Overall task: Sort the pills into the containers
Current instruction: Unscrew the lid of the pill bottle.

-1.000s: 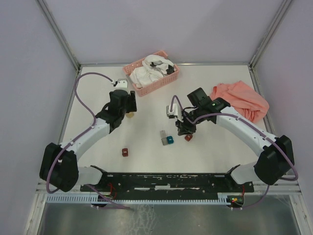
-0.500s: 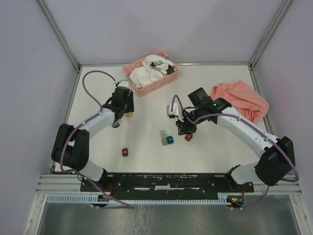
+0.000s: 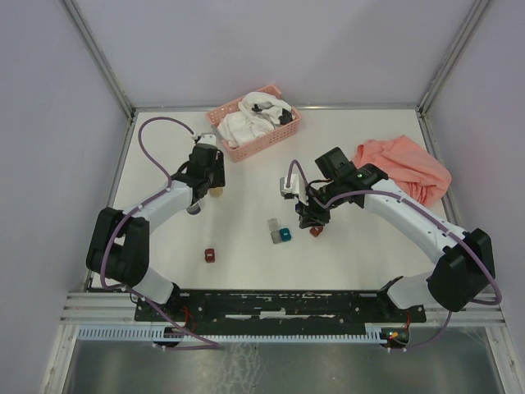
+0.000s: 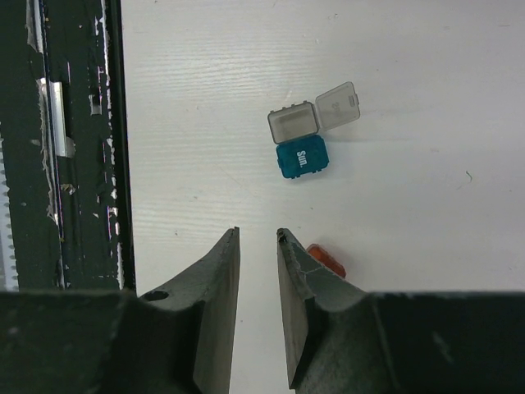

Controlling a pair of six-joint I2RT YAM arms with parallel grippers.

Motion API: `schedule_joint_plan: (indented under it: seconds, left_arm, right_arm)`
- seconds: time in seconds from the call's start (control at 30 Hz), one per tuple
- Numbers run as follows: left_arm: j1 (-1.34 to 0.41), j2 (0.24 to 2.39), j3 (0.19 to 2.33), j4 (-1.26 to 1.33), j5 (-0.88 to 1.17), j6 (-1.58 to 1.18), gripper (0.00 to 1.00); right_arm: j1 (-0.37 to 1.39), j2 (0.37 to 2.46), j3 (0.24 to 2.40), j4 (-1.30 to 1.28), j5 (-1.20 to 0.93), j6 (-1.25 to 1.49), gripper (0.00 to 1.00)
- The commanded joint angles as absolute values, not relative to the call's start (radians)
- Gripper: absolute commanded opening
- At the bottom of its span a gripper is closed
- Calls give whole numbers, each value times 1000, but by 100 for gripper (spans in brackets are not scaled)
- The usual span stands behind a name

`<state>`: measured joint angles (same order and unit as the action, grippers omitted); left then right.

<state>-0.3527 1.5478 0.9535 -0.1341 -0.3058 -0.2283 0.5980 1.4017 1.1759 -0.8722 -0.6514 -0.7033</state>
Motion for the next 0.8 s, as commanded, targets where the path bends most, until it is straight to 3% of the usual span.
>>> schedule_joint_plan:
  seconds: [0.0, 0.27, 0.53, 0.77]
  left_arm:
    - [-348, 1526, 998, -126, -318, -208, 60]
    - [-348, 1522, 1003, -121, -316, -212, 57]
    - [-349, 1492, 991, -120, -290, -229, 20]
    - [-391, 1328, 929, -112, -206, -281, 3]
  right_arm:
    - [598, 1398, 1193, -867, -673, -699, 33]
    - [597, 1406, 1194, -871, -676, -699, 33]
    - [598, 1413, 1199, -880, -687, -703, 33]
    - [597, 1417, 1206, -882, -716, -691, 34]
